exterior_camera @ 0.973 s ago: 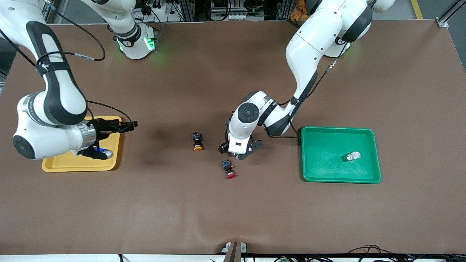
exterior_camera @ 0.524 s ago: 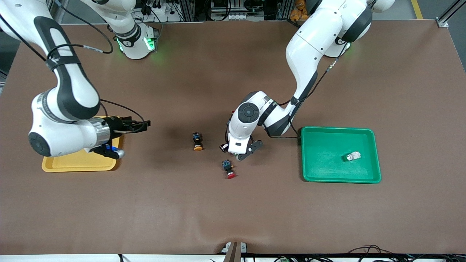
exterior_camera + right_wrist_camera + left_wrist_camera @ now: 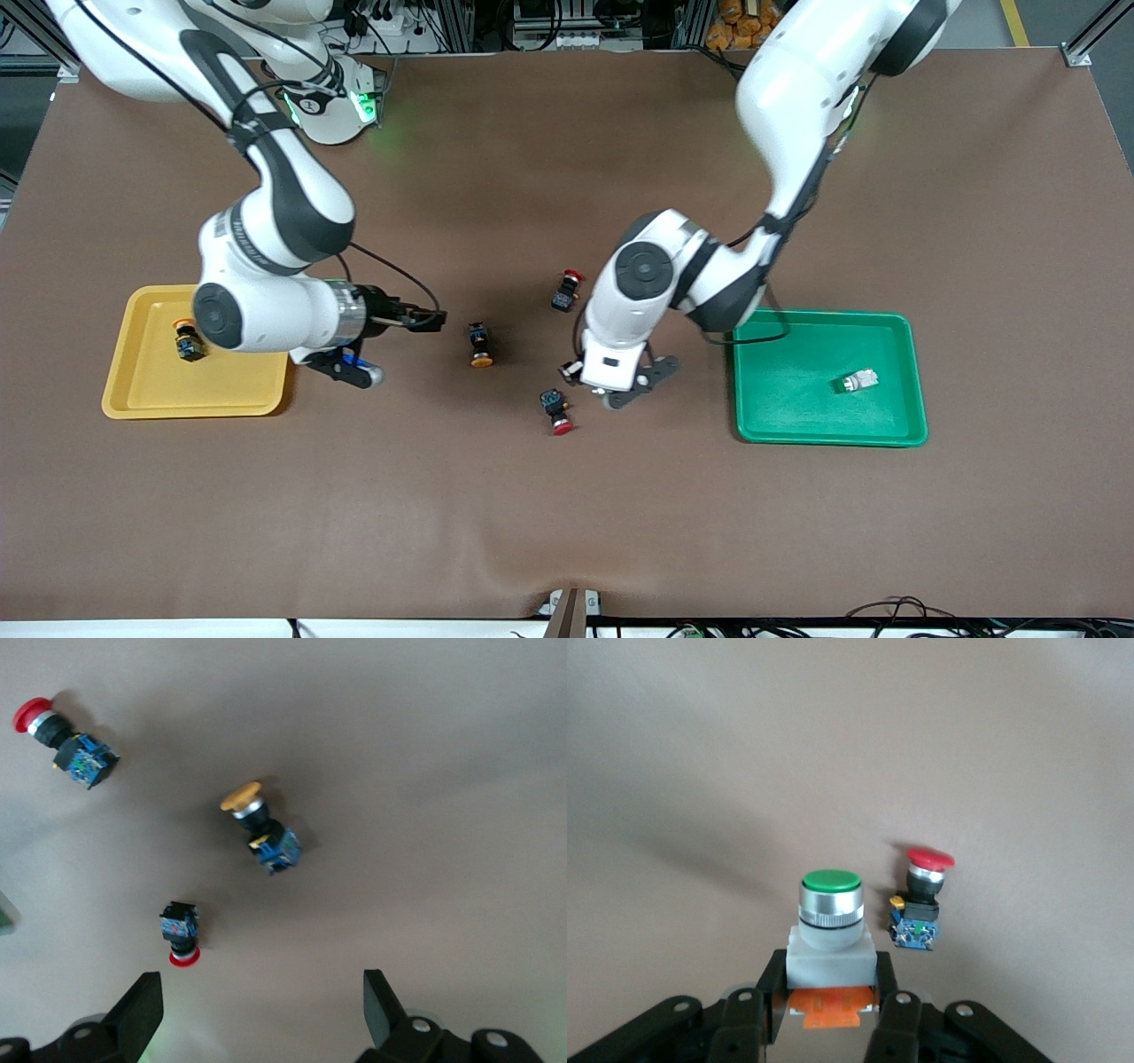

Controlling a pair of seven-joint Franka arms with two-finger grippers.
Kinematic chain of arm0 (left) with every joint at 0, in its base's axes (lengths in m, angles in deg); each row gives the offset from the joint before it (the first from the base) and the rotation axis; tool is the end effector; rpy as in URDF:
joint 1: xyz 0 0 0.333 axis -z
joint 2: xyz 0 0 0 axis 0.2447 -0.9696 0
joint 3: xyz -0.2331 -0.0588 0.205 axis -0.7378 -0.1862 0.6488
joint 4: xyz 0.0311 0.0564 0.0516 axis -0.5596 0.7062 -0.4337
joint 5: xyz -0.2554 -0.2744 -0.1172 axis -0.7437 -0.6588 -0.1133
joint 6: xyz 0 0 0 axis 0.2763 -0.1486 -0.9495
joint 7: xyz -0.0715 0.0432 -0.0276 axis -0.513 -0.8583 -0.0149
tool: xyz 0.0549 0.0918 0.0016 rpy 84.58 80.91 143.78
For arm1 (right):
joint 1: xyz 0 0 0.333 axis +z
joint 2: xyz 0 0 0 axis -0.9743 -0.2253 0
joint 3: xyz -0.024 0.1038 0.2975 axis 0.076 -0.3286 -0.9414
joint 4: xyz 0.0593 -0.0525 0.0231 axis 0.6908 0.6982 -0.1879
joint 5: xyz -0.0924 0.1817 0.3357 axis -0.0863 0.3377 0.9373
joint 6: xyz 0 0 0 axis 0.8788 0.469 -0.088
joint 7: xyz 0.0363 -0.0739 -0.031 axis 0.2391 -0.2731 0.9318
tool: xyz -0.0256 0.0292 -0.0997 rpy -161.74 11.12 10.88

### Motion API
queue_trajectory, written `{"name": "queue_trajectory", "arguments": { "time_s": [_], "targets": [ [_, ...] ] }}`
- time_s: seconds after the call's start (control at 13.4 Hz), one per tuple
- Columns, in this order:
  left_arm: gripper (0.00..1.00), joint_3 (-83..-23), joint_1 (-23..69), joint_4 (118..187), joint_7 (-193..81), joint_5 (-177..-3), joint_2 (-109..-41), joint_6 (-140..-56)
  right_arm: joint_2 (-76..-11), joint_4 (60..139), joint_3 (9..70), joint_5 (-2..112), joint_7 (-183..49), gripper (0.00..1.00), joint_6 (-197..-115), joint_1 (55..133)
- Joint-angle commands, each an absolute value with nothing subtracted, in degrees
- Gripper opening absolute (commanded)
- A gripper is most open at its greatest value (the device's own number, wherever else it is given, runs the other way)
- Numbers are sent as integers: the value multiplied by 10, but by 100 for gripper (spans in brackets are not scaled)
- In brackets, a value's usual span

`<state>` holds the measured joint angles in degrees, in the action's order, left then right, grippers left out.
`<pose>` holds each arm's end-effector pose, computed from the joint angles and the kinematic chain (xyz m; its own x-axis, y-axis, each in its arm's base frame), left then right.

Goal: Place green and yellow buttons in trays
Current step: 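Carry the green button to the green tray while the right gripper grasps a yellow button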

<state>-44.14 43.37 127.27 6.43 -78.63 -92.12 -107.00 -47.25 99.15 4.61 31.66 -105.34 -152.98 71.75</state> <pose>0.6129 -0.4467 0.3248 0.8471 0.5314 -0.0071 0.5242 -0.8331 0.1765 0.5927 0.2468 0.3319 0.8887 -0.2290 -0.3972 -0.3389 -0.9116 -0.2327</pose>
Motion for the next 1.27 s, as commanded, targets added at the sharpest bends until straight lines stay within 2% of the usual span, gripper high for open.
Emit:
{"name": "queue_trajectory", "arguments": {
  "time_s": [0.0,0.15,0.3,0.37,0.6,0.82,0.97,1.05,1.12,1.2],
  "targets": [
    [0,-444,387,1308,-12,-778,-865,-1018,-495,995,51,245,-1062,100,-1584,762],
    [0,-442,338,1346,-58,-778,-834,-986,-517,1015,51,206,-1065,100,-1640,778],
    [0,-443,279,1405,-130,-777,-806,-985,-537,1046,54,179,-1066,100,-1712,793],
    [0,-447,249,1418,-165,-778,-805,-985,-543,1053,55,157,-1066,100,-1721,794],
    [0,-444,205,1435,-179,-776,-823,-994,-564,1063,54,39,-1072,100,-1740,799],
    [0,-444,176,1465,-212,-776,-848,-1050,-595,1057,55,28,-1213,100,-1774,828],
    [0,-443,161,1476,-218,-754,-867,-1091,-596,1057,55,10,-1211,100,-1773,825],
    [0,-444,160,1475,-218,-744,-869,-1094,-596,1057,55,9,-1213,67,-1773,828],
    [35,-443,162,1474,-218,-742,-871,-1094,-595,1057,55,9,-1213,36,-1773,828],
    [99,-444,164,1474,-213,-742,-870,-1094,-595,1057,55,9,-1213,13,-1772,826]
  ]
}}
